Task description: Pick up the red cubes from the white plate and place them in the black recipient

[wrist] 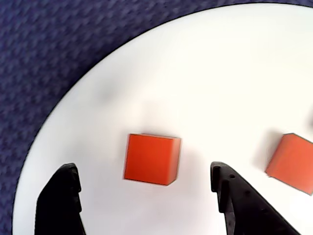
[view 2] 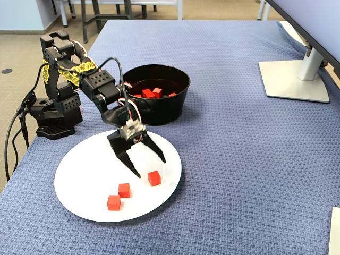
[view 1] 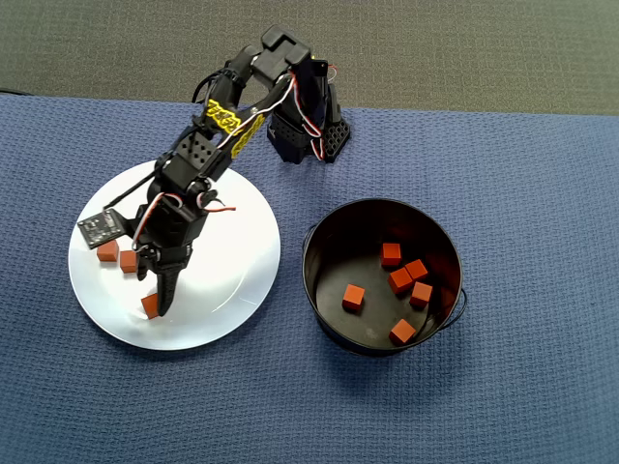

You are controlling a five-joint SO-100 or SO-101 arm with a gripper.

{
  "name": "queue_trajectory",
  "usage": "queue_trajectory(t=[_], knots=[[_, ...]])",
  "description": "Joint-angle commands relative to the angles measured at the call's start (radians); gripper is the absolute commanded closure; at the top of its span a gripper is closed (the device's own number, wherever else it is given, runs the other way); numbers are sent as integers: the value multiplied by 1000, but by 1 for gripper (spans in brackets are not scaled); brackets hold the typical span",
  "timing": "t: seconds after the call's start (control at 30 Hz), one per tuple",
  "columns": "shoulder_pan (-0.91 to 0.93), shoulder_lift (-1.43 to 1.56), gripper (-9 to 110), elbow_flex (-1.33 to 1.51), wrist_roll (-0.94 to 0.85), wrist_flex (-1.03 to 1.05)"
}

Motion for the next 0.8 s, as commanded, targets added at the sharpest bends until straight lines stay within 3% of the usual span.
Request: queue_trajectory(t=[0.0, 0.77], knots=[[6, -23, 76, -127, 37, 37], [-21, -209, 87, -270, 110, 98]])
